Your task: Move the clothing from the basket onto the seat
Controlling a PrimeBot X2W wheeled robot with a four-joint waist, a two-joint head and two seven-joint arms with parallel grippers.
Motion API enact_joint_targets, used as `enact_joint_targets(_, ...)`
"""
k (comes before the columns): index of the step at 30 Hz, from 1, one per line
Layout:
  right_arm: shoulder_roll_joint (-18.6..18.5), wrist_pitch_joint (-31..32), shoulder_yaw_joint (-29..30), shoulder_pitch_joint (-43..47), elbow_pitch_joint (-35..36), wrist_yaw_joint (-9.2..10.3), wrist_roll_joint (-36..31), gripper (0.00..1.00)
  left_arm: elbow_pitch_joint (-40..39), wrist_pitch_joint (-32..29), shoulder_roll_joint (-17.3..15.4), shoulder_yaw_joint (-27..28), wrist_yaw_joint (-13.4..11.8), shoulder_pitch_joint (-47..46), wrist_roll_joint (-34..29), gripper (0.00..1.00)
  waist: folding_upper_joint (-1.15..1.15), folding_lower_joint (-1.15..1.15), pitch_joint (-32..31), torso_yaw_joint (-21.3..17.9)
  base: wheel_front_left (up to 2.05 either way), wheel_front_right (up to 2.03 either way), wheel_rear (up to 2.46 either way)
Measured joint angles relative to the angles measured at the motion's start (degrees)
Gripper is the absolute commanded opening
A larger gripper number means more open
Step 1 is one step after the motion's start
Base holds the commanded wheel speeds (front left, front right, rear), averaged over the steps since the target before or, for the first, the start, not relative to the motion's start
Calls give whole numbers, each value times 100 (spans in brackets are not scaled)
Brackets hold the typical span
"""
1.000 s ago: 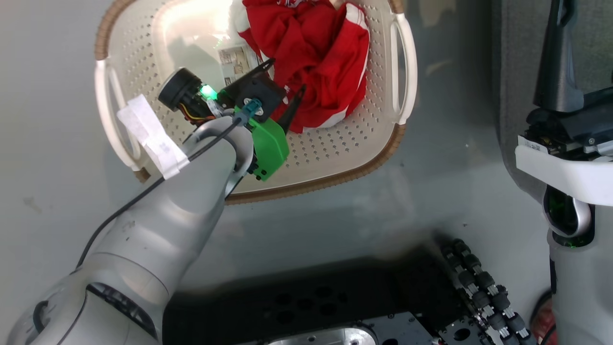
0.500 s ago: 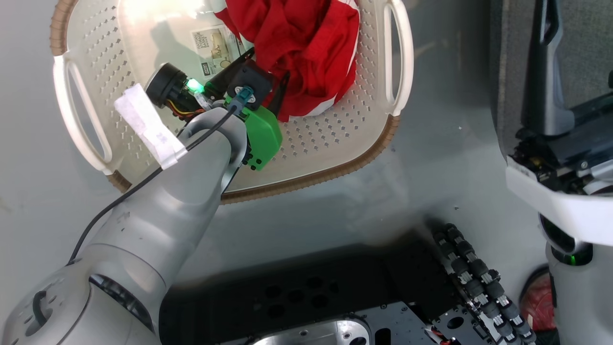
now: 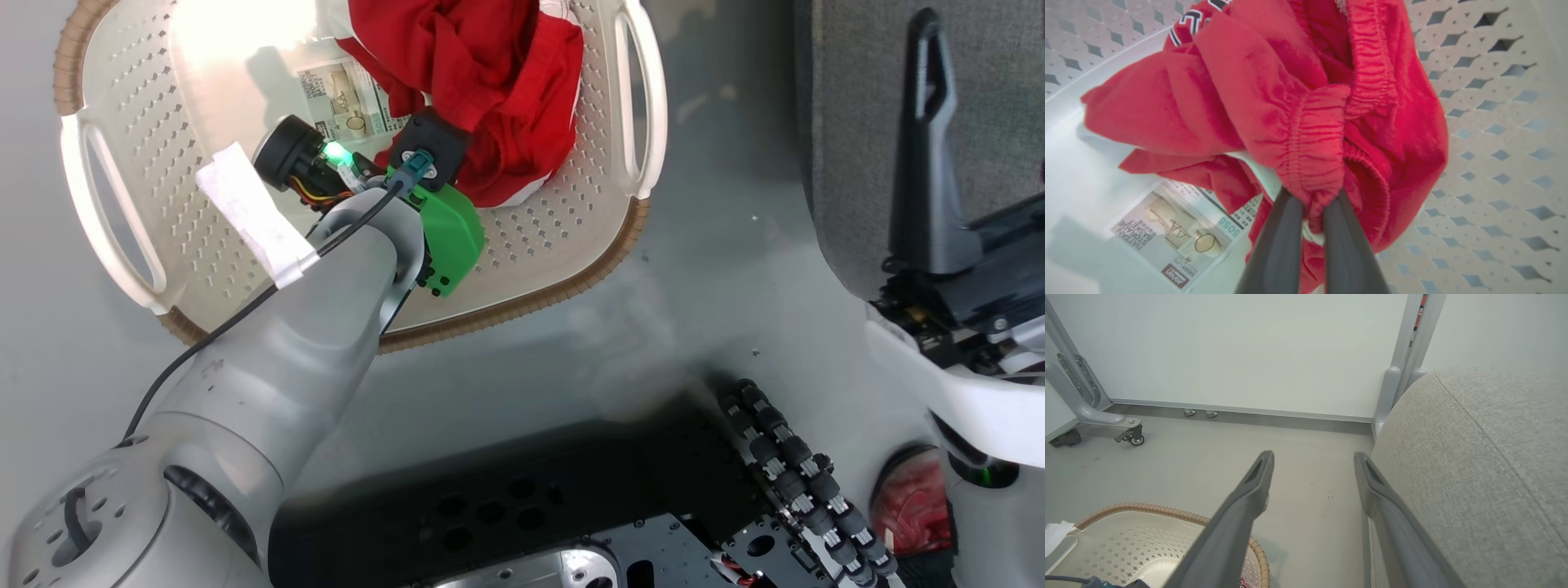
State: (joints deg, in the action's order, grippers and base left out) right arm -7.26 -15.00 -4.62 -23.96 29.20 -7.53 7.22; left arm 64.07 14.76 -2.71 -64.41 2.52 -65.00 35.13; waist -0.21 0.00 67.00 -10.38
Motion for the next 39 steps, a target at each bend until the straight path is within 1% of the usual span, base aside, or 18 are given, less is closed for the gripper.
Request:
enact_joint_targets(3, 47, 0, 109, 8, 41, 0, 32, 100, -88, 12, -1, -47, -10, -18, 63, 0, 0, 0, 6, 17, 0, 0, 0)
enact_joint_targets(6, 57, 0, 159, -21, 31, 0, 35, 100, -352, 27, -2, -38, -62, -65, 48, 0, 0, 0, 16, 74, 0, 0, 0)
enact_joint_targets(9, 164, 0, 253, -209, 32, 0, 149, 100, -649, 29, -2, 102, -97, -105, 11, 0, 0, 0, 24, 157, 0, 0, 0)
enact_joint_targets(15, 214, 0, 255, -577, -80, 0, 174, 100, -1057, 29, -4, 365, -56, -103, -402, 0, 0, 0, -25, 292, 0, 0, 0)
enact_joint_targets(18, 246, 0, 257, -604, -186, 0, 174, 100, -1311, 36, -5, 671, -56, 124, -628, 0, 0, 0, -167, 338, 0, 0, 0)
enact_joint_targets(25, 293, 0, 327, -416, -421, 0, 167, 100, -1994, 36, -64, 1540, 51, 1102, -1115, 0, 0, 0, -789, 400, 0, 0, 0)
enact_joint_targets(28, 308, 0, 378, -247, -541, 0, 176, 100, -2279, 36, -62, 1847, 100, 1596, -1392, 0, 0, 0, -1157, 421, 0, 0, 0)
enact_joint_targets(31, 323, 0, 354, -76, -686, 0, 191, 100, -2538, 36, -53, 2145, 122, 2047, -1537, 0, 0, -1, -1523, 449, 0, 0, 0)
enact_joint_targets(35, 339, 0, 250, 157, -893, 0, 191, 100, -2888, 36, -44, 2528, 126, 2549, -1777, 0, 0, 0, -2027, 497, 0, 0, 0)
enact_joint_targets(39, 385, 0, 126, 375, -1168, 0, 231, 100, -3374, 36, -35, 3082, 73, 3121, -1900, 0, 0, -1, -2593, 539, 0, 0, 0)
